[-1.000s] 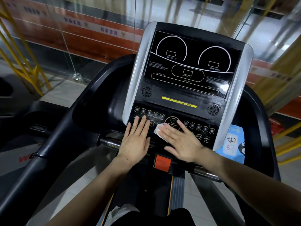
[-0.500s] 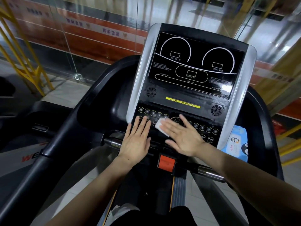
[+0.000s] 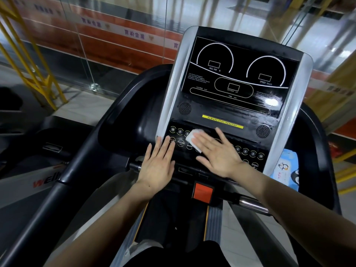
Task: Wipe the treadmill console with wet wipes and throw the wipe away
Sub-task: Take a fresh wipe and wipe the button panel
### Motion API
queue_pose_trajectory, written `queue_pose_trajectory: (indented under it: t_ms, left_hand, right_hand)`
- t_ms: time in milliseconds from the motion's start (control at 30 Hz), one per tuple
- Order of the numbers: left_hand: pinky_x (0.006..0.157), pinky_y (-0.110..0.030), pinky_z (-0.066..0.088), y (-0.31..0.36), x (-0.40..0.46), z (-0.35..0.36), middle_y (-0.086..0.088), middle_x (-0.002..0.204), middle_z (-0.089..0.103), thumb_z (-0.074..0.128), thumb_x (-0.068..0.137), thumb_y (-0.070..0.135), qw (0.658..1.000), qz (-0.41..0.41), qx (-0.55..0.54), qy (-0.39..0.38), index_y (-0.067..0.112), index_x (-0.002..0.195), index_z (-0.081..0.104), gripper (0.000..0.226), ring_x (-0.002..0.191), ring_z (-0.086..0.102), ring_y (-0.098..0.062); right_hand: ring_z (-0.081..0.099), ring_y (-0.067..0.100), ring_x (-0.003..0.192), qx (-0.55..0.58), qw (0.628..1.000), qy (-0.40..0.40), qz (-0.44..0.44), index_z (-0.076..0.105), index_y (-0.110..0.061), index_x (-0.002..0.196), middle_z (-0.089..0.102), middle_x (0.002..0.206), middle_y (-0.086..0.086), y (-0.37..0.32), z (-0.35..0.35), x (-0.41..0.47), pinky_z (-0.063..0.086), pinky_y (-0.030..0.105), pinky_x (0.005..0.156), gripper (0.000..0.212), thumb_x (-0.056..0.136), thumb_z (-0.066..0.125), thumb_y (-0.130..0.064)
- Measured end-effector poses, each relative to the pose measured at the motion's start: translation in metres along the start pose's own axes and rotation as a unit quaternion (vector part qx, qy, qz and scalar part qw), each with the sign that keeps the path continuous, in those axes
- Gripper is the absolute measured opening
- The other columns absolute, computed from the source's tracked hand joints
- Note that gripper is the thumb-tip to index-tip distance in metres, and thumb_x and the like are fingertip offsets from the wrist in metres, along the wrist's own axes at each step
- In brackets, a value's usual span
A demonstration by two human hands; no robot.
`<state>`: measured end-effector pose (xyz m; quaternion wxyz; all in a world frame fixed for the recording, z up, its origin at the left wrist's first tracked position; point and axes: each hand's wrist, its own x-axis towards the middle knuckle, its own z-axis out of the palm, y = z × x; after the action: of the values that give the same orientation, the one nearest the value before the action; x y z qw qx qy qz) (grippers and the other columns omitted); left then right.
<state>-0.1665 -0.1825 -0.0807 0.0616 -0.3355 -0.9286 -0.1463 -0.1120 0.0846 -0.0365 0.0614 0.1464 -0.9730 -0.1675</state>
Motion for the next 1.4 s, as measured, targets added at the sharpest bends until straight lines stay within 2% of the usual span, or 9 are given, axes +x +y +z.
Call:
queue_pose_trajectory:
  t_ms: [133, 333, 533, 733, 967, 1067, 1200, 1333, 1400]
  left_hand:
    - [0.130, -0.053, 0.009, -0.005, 0.005, -0.003, -0.005, 0.175, 0.003, 0.037, 0.106, 0.036, 1.000, -0.002, -0.005, -0.011, 0.016, 0.165, 0.014, 0.067, 0.160, -0.011, -0.025]
    - [0.130, -0.053, 0.009, -0.019, 0.014, -0.011, -0.007, 0.175, 0.000, 0.038, 0.106, 0.036, 1.000, 0.004, 0.002, -0.014, 0.014, 0.165, 0.013, 0.068, 0.160, -0.010, -0.024]
    - [0.130, -0.050, 0.005, -0.032, 0.023, -0.017, -0.003, 0.174, -0.009, 0.030, 0.106, 0.039, 0.999, 0.012, 0.018, -0.044, 0.014, 0.166, 0.005, 0.069, 0.160, -0.014, -0.022]
    - [0.130, -0.054, 0.002, -0.045, 0.032, -0.019, 0.004, 0.174, -0.008, 0.029, 0.107, 0.040, 0.998, 0.026, 0.029, -0.057, 0.016, 0.166, 0.001, 0.069, 0.159, -0.016, -0.023]
    - [0.129, -0.058, 0.004, -0.056, 0.039, -0.025, 0.006, 0.173, -0.015, 0.027, 0.107, 0.039, 0.997, 0.041, 0.037, -0.049, 0.017, 0.165, -0.003, 0.069, 0.159, -0.018, -0.025]
    - [0.128, -0.059, 0.005, -0.063, 0.040, -0.027, 0.006, 0.172, -0.016, 0.029, 0.107, 0.036, 0.996, 0.053, 0.046, -0.051, 0.017, 0.165, -0.001, 0.068, 0.158, -0.019, -0.027]
    - [0.128, -0.060, 0.002, -0.070, 0.042, -0.027, 0.006, 0.172, -0.015, 0.035, 0.107, 0.030, 0.995, 0.065, 0.049, -0.049, 0.017, 0.165, -0.001, 0.070, 0.158, -0.020, -0.029]
    - [0.128, -0.060, 0.000, -0.072, 0.042, -0.029, 0.005, 0.172, -0.018, 0.035, 0.106, 0.031, 0.994, 0.071, 0.064, -0.050, 0.018, 0.165, -0.004, 0.071, 0.157, -0.023, -0.028]
    - [0.127, -0.060, -0.001, -0.075, 0.041, -0.031, 0.005, 0.171, -0.021, 0.034, 0.106, 0.030, 0.994, 0.070, 0.070, -0.054, 0.018, 0.164, -0.006, 0.072, 0.157, -0.025, -0.028]
  right_hand:
    - [0.000, 0.017, 0.162, 0.035, 0.997, 0.019, 0.071, 0.014, -0.019, 0.167, 0.011, 0.175, 0.001, -0.023, 0.001, 0.007, -0.005, 0.058, 0.129, 0.068, 0.110, 0.015, -0.054]
    - [0.009, 0.017, 0.162, 0.019, 0.999, 0.000, -0.040, 0.023, -0.019, 0.166, 0.016, 0.174, 0.001, -0.029, 0.012, -0.001, 0.007, 0.060, 0.129, 0.067, 0.110, 0.023, -0.055]
    - [-0.001, 0.019, 0.162, 0.008, 0.996, 0.003, 0.083, 0.010, -0.017, 0.167, 0.008, 0.176, 0.003, -0.028, 0.000, 0.018, -0.003, 0.055, 0.130, 0.071, 0.110, 0.019, -0.056]
    - [0.004, 0.016, 0.162, 0.017, 1.000, -0.006, -0.021, 0.018, -0.019, 0.167, 0.012, 0.175, 0.001, -0.041, 0.010, 0.010, 0.005, 0.058, 0.130, 0.066, 0.111, 0.024, -0.054]
    - [0.004, 0.018, 0.162, 0.023, 0.993, 0.011, 0.114, 0.016, -0.017, 0.167, 0.012, 0.175, 0.001, -0.050, -0.006, 0.035, -0.003, 0.054, 0.130, 0.068, 0.110, 0.020, -0.054]
    - [0.003, 0.020, 0.163, 0.029, 0.998, -0.001, 0.063, 0.021, -0.016, 0.166, 0.014, 0.175, 0.003, -0.070, 0.007, 0.027, 0.002, 0.056, 0.130, 0.067, 0.110, 0.024, -0.053]
    - [0.005, 0.016, 0.162, 0.005, 1.000, -0.012, 0.022, 0.020, -0.019, 0.166, 0.013, 0.174, 0.001, -0.051, 0.000, 0.031, 0.006, 0.058, 0.130, 0.066, 0.111, 0.026, -0.054]
    - [0.004, 0.016, 0.162, 0.008, 0.992, 0.003, 0.124, 0.013, -0.019, 0.167, 0.008, 0.175, 0.000, -0.052, -0.010, 0.053, -0.001, 0.056, 0.130, 0.069, 0.110, 0.022, -0.056]
    - [0.002, 0.018, 0.162, 0.032, 0.991, 0.011, 0.132, 0.013, -0.018, 0.167, 0.008, 0.175, 0.000, -0.070, -0.004, 0.052, 0.001, 0.056, 0.130, 0.069, 0.110, 0.024, -0.054]
